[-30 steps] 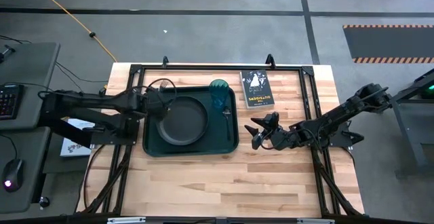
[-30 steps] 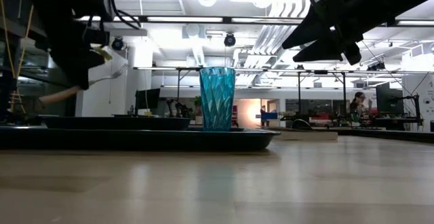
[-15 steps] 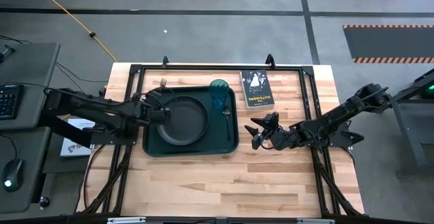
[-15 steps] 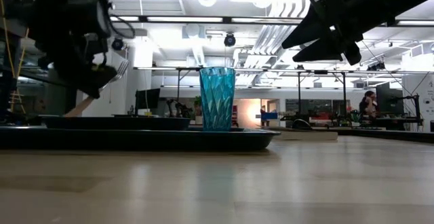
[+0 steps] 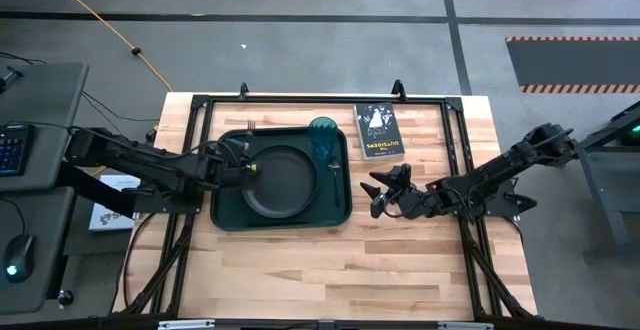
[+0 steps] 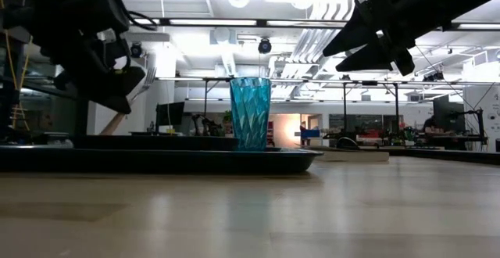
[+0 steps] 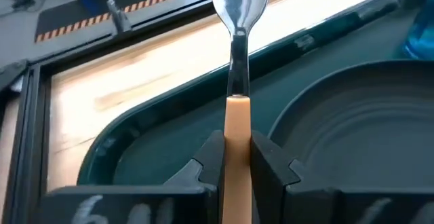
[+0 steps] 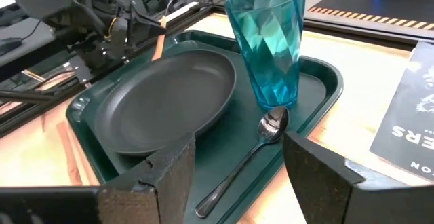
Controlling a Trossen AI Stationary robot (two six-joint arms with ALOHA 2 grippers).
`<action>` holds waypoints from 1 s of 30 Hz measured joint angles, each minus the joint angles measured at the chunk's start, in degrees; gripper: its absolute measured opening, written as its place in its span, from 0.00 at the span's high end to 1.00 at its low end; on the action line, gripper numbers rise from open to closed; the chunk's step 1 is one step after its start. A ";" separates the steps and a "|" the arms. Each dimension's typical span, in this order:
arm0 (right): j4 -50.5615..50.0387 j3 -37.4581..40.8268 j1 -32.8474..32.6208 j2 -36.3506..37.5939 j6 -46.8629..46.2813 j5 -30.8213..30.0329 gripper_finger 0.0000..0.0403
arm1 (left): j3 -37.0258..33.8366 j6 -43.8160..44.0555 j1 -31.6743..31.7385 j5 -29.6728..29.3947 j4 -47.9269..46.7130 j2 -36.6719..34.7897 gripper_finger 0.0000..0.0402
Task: Pick and place plate/cup/fork/spoon on tray
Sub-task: Put the orange fork on the left of the black tray
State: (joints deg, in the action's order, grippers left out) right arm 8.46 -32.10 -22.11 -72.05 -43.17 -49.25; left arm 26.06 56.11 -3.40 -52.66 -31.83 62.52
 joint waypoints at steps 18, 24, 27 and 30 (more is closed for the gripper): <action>-0.02 0.00 0.00 0.00 0.10 2.73 0.47 | 12.47 0.06 14.03 24.08 -29.18 -0.72 0.92; -0.02 0.00 0.00 0.00 1.97 2.61 0.47 | 7.70 3.27 15.03 29.92 -23.46 -0.40 0.92; -0.02 0.00 0.00 0.00 1.91 2.03 0.47 | 5.63 3.86 15.01 33.20 -19.37 -0.44 0.92; -0.02 0.00 0.00 0.00 0.86 2.93 0.47 | 3.85 5.59 15.01 34.20 -18.88 -0.42 0.91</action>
State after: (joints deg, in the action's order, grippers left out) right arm 8.45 -32.10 -22.11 -72.05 -42.31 -46.32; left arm 29.92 61.70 11.62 -18.46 -50.71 62.11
